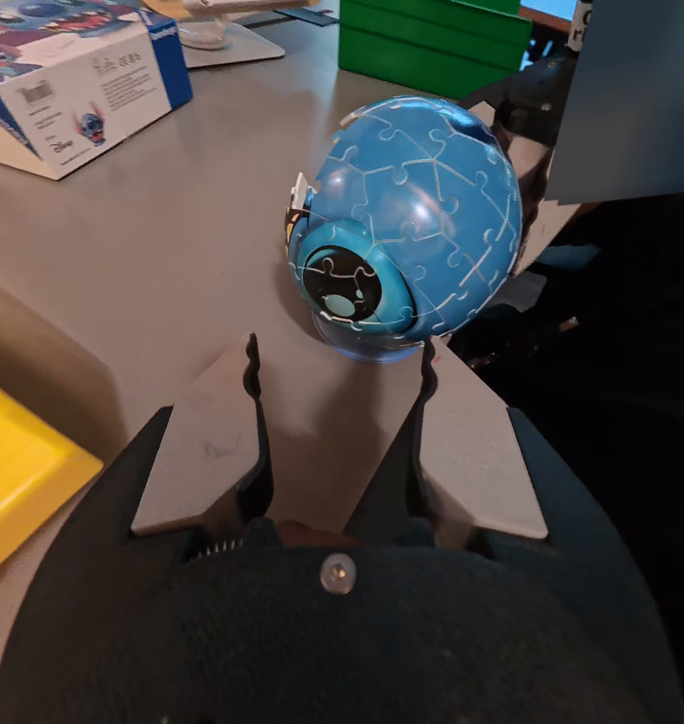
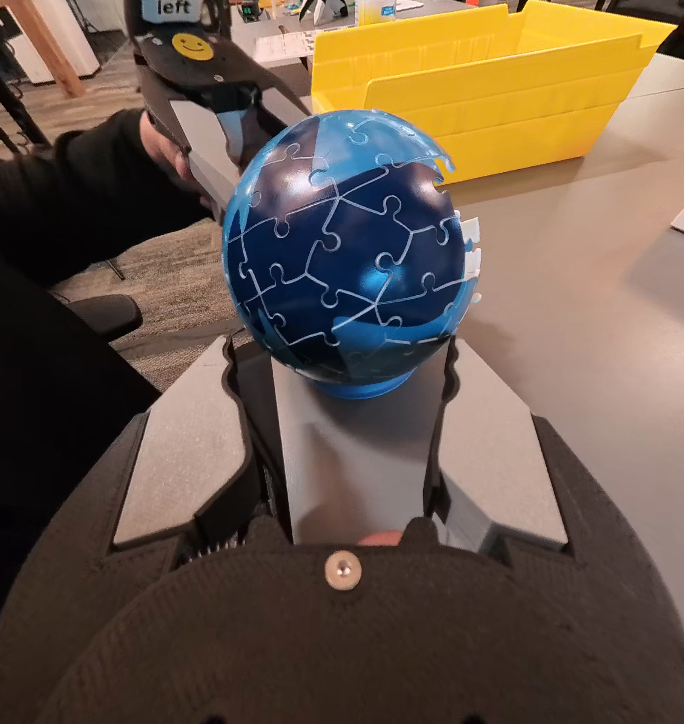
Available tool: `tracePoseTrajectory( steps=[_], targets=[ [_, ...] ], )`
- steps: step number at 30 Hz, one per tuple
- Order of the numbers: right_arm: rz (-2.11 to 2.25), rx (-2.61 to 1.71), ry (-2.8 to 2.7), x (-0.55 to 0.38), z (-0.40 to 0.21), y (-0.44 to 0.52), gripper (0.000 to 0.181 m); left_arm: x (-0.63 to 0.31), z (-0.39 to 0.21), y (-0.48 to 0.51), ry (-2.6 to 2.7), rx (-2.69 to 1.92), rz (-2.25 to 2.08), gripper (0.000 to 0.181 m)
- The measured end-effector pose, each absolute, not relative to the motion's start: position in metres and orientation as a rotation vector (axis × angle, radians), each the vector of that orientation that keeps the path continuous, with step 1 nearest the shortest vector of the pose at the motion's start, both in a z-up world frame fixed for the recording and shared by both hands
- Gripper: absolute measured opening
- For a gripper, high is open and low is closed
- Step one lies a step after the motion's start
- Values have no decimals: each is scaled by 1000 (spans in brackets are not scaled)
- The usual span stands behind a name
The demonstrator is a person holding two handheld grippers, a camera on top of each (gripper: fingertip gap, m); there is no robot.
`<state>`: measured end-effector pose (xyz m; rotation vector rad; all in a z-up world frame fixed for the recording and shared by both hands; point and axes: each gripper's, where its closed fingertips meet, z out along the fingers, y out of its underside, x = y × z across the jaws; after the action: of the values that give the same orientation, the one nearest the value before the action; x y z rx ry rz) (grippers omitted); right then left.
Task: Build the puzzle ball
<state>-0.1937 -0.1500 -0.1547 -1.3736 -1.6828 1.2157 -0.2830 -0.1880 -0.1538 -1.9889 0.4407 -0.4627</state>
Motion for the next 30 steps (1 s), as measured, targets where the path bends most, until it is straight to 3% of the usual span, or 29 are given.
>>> tracePoseTrajectory(
  steps=[9,12,19,22,30],
  targets=[
    [1238,-1341,-1668,-170,-145,-119,105,-279,-181,-201,407,-2208,-227,76],
    [1231,-1383,-1582,-158,-135,-84,103,-276,-196,-196,265,-2291,-222,60],
    [1254,-1386,-1467,-144,-118,-44,99,-271,-211,-181,201,-2340,-92,68],
    [1256,-1383,-1486,-143,-123,-46,99,-279,-209,-177,117,-2319,-111,59],
    [1436,-1271,-1829,-147,-149,-112,91,-300,-210,-163,77,-2294,-71,58]
  ],
)
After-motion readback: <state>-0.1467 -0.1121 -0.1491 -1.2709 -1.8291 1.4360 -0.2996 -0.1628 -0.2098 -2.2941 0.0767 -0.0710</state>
